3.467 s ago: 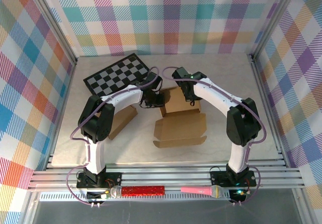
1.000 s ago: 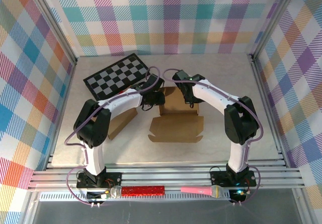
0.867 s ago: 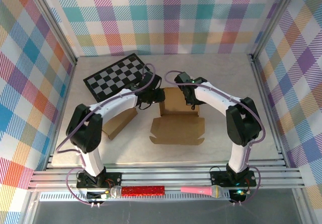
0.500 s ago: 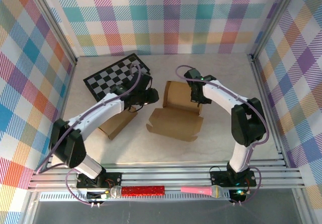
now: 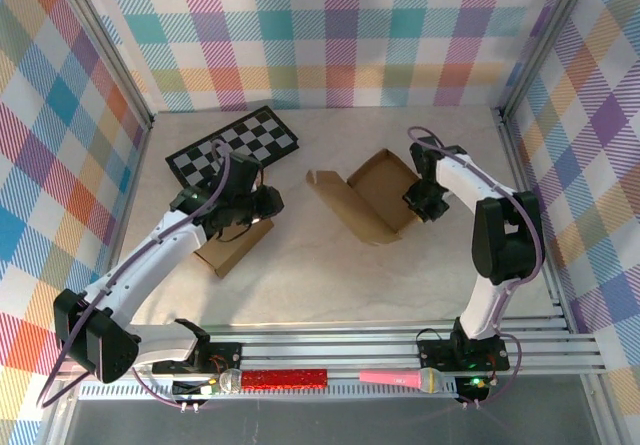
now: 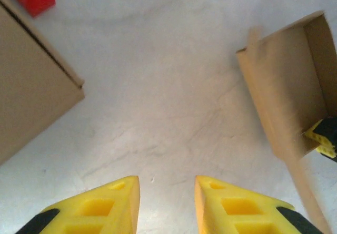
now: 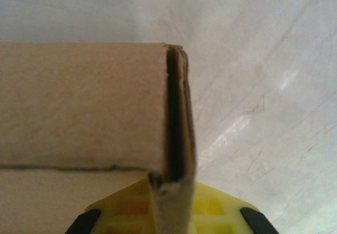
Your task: Fold the paper box
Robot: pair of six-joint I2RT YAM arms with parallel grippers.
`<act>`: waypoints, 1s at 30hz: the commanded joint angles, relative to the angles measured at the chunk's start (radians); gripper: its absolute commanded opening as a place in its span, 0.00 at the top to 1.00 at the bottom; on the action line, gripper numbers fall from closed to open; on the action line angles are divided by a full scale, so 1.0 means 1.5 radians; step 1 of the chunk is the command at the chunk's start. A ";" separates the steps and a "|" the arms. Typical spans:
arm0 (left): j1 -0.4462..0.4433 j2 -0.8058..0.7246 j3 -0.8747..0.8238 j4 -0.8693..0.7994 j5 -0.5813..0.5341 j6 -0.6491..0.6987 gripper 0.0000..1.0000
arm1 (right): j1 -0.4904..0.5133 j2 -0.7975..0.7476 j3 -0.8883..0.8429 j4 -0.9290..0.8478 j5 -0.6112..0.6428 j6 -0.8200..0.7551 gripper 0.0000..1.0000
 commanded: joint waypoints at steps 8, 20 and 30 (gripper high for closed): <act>-0.018 0.058 -0.105 0.150 0.143 -0.065 0.70 | -0.010 -0.042 -0.119 0.040 -0.229 0.248 1.00; -0.032 0.241 -0.084 0.413 0.200 -0.135 0.71 | 0.076 -0.065 -0.197 0.093 -0.288 0.412 1.00; -0.043 0.301 -0.034 0.424 0.205 -0.137 0.71 | 0.116 -0.059 -0.201 0.111 -0.295 0.412 0.76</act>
